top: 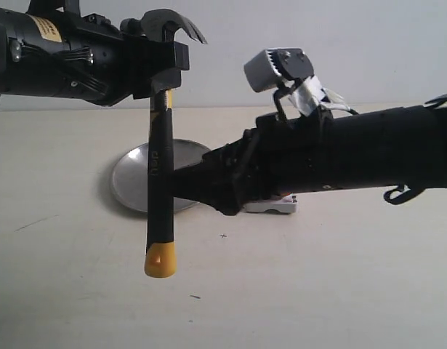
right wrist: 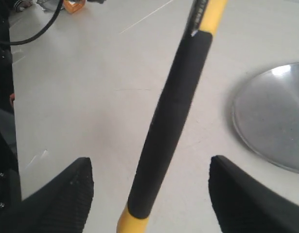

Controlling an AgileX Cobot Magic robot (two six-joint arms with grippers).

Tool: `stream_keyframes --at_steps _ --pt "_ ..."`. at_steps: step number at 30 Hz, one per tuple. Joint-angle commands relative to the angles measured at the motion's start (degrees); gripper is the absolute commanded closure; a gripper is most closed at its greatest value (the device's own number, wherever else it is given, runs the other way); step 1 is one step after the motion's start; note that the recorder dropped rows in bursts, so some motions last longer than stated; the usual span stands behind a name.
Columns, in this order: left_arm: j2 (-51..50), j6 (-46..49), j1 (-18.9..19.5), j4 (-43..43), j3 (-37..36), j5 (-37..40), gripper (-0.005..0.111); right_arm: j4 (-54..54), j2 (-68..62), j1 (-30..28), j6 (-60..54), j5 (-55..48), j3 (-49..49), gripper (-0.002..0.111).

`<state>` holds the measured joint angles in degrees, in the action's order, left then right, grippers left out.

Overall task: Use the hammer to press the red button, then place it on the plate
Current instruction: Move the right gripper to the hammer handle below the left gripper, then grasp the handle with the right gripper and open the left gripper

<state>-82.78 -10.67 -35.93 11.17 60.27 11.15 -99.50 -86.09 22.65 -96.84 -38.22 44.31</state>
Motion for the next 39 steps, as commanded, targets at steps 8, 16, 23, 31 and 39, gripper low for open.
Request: stream_keyframes --at_steps 8,16,23,31,39 --pt "0.89 -1.97 0.10 1.67 1.02 -3.09 0.107 -0.45 -6.98 2.68 3.56 6.31 7.36 0.043" --pt "0.79 -1.97 -0.03 2.66 1.02 -3.55 0.107 -0.45 -11.18 2.68 5.15 4.55 10.59 0.043" --pt "0.79 -1.97 -0.03 3.20 1.02 -4.01 0.107 -0.45 -13.71 2.68 8.05 4.05 12.75 0.046" --pt "0.79 -3.09 -0.03 3.33 1.02 -4.12 0.107 -0.45 -13.81 2.68 9.98 4.78 12.75 0.066" --pt "0.79 0.14 -0.03 2.99 1.02 -3.39 0.106 -0.45 -13.81 2.68 11.97 4.78 12.75 0.108"
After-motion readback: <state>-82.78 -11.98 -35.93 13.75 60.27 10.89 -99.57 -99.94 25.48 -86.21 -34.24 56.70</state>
